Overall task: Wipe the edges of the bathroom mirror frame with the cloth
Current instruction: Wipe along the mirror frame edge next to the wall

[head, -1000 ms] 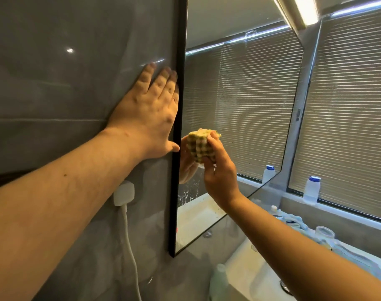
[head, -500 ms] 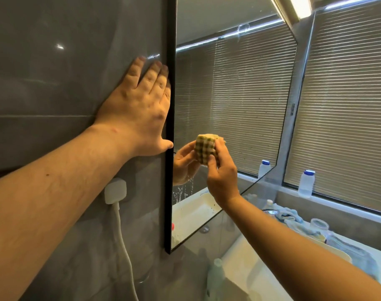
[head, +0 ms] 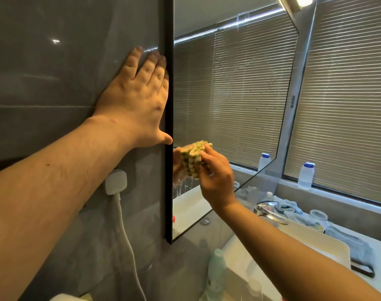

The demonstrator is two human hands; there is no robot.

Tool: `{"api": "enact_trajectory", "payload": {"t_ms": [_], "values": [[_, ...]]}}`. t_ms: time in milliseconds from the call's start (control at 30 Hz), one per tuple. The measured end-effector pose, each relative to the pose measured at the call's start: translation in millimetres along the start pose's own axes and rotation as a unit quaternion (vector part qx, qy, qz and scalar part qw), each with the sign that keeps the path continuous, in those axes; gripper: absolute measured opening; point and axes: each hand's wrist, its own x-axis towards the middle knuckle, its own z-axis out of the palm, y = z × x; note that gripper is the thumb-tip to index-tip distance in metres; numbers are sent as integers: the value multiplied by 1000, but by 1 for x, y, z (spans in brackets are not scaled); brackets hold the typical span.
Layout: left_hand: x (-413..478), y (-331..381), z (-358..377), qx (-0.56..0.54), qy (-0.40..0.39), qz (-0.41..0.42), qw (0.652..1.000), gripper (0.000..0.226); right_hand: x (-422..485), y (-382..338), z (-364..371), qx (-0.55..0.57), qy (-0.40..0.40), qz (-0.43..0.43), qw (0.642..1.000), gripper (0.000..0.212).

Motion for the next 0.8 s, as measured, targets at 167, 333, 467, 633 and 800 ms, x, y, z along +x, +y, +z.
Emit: {"api": "enact_trajectory", "payload": {"t_ms": [167, 333, 467, 633, 800], "values": [[-3, 6, 2, 5, -22, 0, 1000, 127, 14, 12, -11, -25, 5, 159, 987, 39], [-10, 13, 5, 13, -34, 12, 999, 132, 12, 3, -11, 5, -15, 205, 979, 35], [-9, 17, 4, -1, -37, 0, 999, 131, 5, -3, -11, 4, -33, 211, 977, 39], [-9, 21, 3, -12, -36, -16, 999, 131, -14, -17, -3, 18, -24, 172, 985, 30], [-10, 21, 3, -11, -32, -17, 999, 131, -41, -35, 7, 26, -12, 93, 995, 22]]}}
